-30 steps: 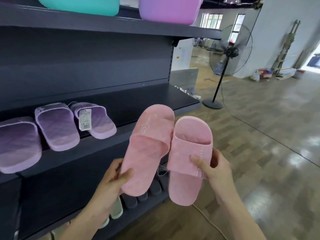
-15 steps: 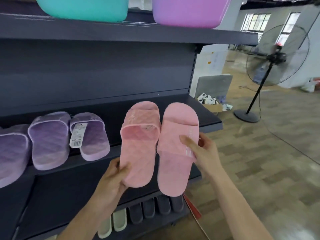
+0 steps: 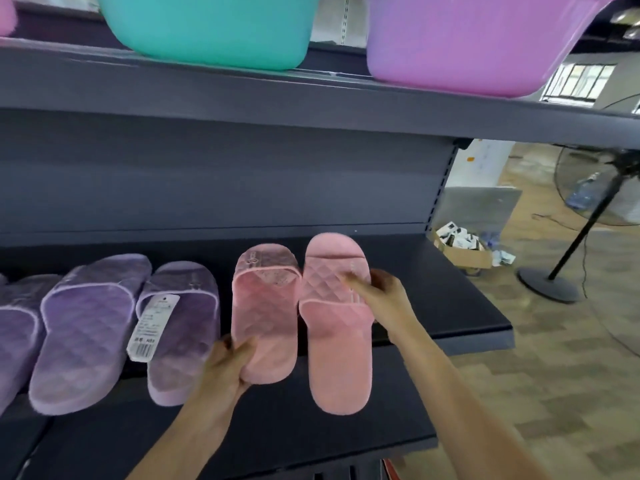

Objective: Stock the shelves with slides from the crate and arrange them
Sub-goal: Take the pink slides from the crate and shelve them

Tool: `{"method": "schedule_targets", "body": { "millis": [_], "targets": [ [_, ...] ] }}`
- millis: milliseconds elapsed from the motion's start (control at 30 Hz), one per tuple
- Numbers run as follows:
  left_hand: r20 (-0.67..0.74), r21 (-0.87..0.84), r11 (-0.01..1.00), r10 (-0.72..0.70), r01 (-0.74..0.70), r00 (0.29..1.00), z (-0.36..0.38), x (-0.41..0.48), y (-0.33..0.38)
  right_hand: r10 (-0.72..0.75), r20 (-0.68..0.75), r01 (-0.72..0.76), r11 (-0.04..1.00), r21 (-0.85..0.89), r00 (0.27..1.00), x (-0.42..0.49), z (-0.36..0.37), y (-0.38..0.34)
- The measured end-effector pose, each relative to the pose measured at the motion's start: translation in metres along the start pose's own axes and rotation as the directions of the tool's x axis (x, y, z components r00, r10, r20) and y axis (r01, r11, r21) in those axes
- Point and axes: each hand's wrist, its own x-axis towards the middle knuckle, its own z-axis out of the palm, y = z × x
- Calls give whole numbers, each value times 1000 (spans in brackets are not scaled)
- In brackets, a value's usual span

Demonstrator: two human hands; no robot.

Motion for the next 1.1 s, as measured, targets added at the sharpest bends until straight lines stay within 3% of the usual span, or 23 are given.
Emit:
{"method": "schedule_targets", "body": {
  "millis": [200, 467, 667, 767, 933, 1100],
  "targets": [
    [-27, 58, 998, 34, -32, 999, 2, 2, 6, -17, 101, 30, 991, -130, 995, 32, 23, -4],
    [-98, 407, 913, 75, -29, 992, 11, -10, 9, -78, 122, 101, 974, -202, 989, 38, 32, 0],
    [-80, 554, 833, 40, 11, 996, 8, -22, 11, -112, 285, 205, 925, -321, 952, 22, 21, -1],
    [-71, 600, 800, 52, 1, 996, 6, -32, 9, -201, 305, 315, 865, -390, 931, 7, 13, 4],
    [-39, 701, 703, 199, -115, 979, 0, -59, 1, -363, 314, 471, 779, -413, 877, -23, -4, 14],
    [20, 803, 538, 403, -255, 915, -11, -97, -10, -457, 368, 584, 690, -428, 810, -57, -15, 22]
  ]
}}
